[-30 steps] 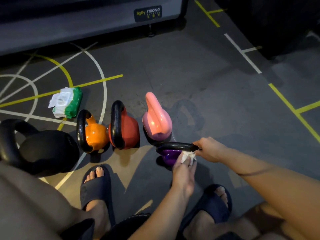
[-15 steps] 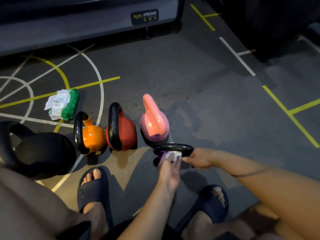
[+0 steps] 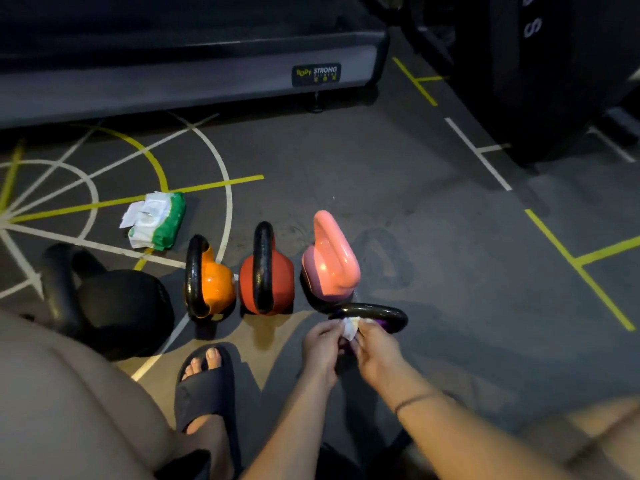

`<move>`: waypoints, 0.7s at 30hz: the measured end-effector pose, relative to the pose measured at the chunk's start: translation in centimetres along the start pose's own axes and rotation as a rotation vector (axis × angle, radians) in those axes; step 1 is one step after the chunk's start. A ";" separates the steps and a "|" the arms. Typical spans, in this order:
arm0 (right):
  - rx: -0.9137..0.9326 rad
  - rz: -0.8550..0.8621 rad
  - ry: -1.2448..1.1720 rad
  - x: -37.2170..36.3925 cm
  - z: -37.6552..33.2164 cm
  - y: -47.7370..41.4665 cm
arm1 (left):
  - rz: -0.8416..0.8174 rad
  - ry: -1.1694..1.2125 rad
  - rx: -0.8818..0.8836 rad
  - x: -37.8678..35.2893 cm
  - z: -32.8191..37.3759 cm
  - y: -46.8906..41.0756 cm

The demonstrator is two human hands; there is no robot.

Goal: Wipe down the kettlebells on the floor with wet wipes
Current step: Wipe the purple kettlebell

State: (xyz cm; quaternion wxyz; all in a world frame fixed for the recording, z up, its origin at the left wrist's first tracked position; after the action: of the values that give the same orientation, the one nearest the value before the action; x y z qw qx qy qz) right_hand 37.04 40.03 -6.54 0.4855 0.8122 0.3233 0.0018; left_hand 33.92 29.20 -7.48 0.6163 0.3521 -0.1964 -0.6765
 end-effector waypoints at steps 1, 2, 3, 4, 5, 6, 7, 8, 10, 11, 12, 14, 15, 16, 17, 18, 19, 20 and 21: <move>0.012 0.002 -0.123 -0.5 1.1 -0.1 | 0.065 -0.155 -0.135 1.2 1.4 -0.3; 0.034 -0.010 -0.225 -0.8 1.8 -0.1 | 0.110 -0.328 -0.289 2.1 3.1 -0.4; 0.062 -0.033 -0.313 -1.0 2.0 0.2 | 0.121 -0.469 -0.446 2.4 4.8 -0.1; 0.096 -0.056 -0.395 -1.0 1.8 0.4 | 0.097 -0.571 -0.587 2.4 6.1 0.0; 0.134 -0.080 -0.473 -0.8 1.4 0.4 | 0.045 -0.658 -0.684 2.0 6.7 -0.1; 0.181 -0.106 -0.543 -0.5 0.7 0.3 | -0.027 -0.756 -0.735 1.3 7.0 -0.4; 0.227 -0.125 -0.598 -0.1 0.1 0.2 | -0.109 -0.866 -0.748 0.5 7.0 -0.5; 0.255 -0.120 -0.638 0.4 -0.4 -0.1 | -0.187 -0.979 -0.747 -0.2 7.0 -0.4; 0.273 -0.079 -0.642 0.8 -0.1 -0.8 | -0.315 -1.170 -0.740 -1.1 7.0 -0.3; 0.281 -0.055 -0.587 0.4 0.5 -0.9 | -0.373 -1.260 -0.740 -1.4 7.4 -0.5; 0.296 -0.030 -0.500 -0.2 1.4 -0.9 | -0.435 -1.358 -0.726 -1.7 7.9 -0.6; 0.348 0.019 -0.252 -1.6 3.2 -0.4 | -0.550 -1.516 -0.625 -1.7 8.9 -1.3; 0.373 0.032 -0.139 -2.2 4.0 -0.2 | -0.603 -1.586 -0.551 -1.6 9.3 -1.5; 0.387 0.041 -0.073 -2.6 4.6 -0.1 | -0.648 -1.669 -0.492 -1.5 9.7 -1.7; 0.389 0.041 -0.051 -2.7 4.9 -0.2 | -0.677 -1.752 -0.457 -1.4 10.0 -1.9; 0.384 0.018 -0.052 -2.9 4.8 -0.4 | -0.686 -1.808 -0.444 -1.4 10.3 -2.2; 0.374 -0.020 -0.068 -2.8 4.4 -0.6 | -0.686 -1.826 -0.458 -1.6 10.6 -2.3; 0.367 -0.059 -0.118 -2.6 3.8 -0.8 | -0.678 -1.812 -0.483 -2.1 10.9 -2.3; 0.353 -0.087 -0.202 -2.0 3.1 -1.3 | -0.671 -1.767 -0.516 -2.7 11.2 -2.2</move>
State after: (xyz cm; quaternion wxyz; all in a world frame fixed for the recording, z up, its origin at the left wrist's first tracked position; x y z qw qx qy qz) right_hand 35.81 36.95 -8.61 0.3653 0.8660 0.3030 -0.1573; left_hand 24.32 30.29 -0.90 0.0810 -0.3893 -0.3227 -0.8589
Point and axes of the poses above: each hand's wrist, its own y-axis away from the middle knuckle, its own x-axis out of the back of the hand, z = x × y, the point moved 7 cm from there along -y, towards the middle knuckle, and after that the axes turned 6 degrees about -z, right-handed, at the moved point
